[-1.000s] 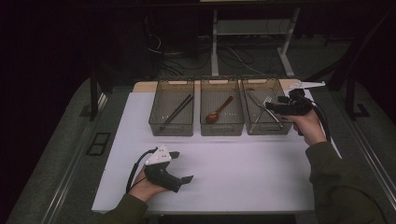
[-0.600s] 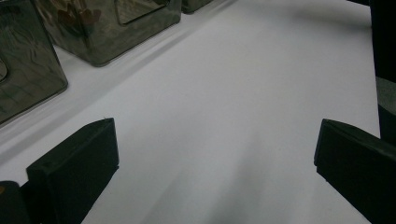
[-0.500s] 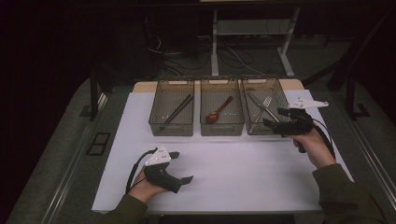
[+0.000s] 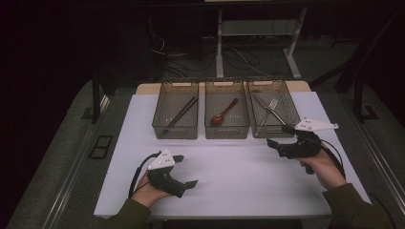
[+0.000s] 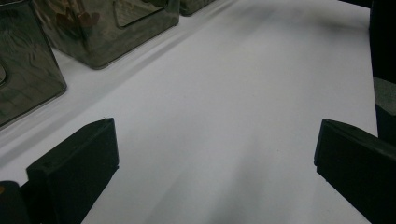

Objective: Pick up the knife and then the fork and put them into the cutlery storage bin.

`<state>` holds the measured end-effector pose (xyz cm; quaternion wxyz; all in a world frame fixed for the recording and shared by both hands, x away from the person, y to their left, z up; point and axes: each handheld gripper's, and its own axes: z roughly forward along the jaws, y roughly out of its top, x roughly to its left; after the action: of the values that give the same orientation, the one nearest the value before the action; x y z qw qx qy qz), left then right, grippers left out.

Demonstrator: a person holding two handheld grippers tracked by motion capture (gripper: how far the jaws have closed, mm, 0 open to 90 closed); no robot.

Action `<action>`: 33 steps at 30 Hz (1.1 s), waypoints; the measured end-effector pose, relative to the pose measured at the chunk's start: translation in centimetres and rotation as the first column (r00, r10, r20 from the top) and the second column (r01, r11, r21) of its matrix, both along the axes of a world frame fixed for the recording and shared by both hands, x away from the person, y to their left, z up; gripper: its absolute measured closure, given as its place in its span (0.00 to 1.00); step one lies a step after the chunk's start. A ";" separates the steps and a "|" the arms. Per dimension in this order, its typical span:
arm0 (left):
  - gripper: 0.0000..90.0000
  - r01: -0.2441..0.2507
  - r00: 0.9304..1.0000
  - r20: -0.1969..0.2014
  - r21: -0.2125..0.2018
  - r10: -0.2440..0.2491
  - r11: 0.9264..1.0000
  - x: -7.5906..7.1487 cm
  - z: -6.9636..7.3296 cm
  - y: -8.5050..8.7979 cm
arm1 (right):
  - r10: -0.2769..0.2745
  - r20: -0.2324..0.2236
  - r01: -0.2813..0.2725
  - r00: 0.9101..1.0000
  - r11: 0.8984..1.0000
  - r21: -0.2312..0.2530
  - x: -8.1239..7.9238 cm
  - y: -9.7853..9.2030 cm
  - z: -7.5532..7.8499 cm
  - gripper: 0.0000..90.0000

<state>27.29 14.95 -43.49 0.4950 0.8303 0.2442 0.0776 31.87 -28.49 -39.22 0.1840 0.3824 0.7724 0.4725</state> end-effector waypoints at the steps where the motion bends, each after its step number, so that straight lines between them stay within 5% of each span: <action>1: 0.00 0.001 1.000 0.000 0.000 -0.001 1.000 0.0 0.0 0.0 | 0.006 0.001 -0.006 1.000 1.000 0.001 -0.2 0.1 -0.1 0.20; 19: 0.00 0.006 1.000 0.001 -0.007 -0.006 1.000 0.0 0.0 0.0 | 0.078 -0.015 -0.078 0.997 0.997 0.017 -3.8 -0.2 -2.9 0.19; 33: 0.00 0.012 1.000 0.000 -0.001 -0.012 1.000 -0.1 0.0 0.0 | 0.073 -0.053 -0.071 0.996 0.997 0.032 -5.5 -1.8 -5.2 0.19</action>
<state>27.21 14.99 -43.46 0.4958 0.8315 0.2394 0.0746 26.34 -30.27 -44.39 0.1402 0.3696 0.7833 0.4798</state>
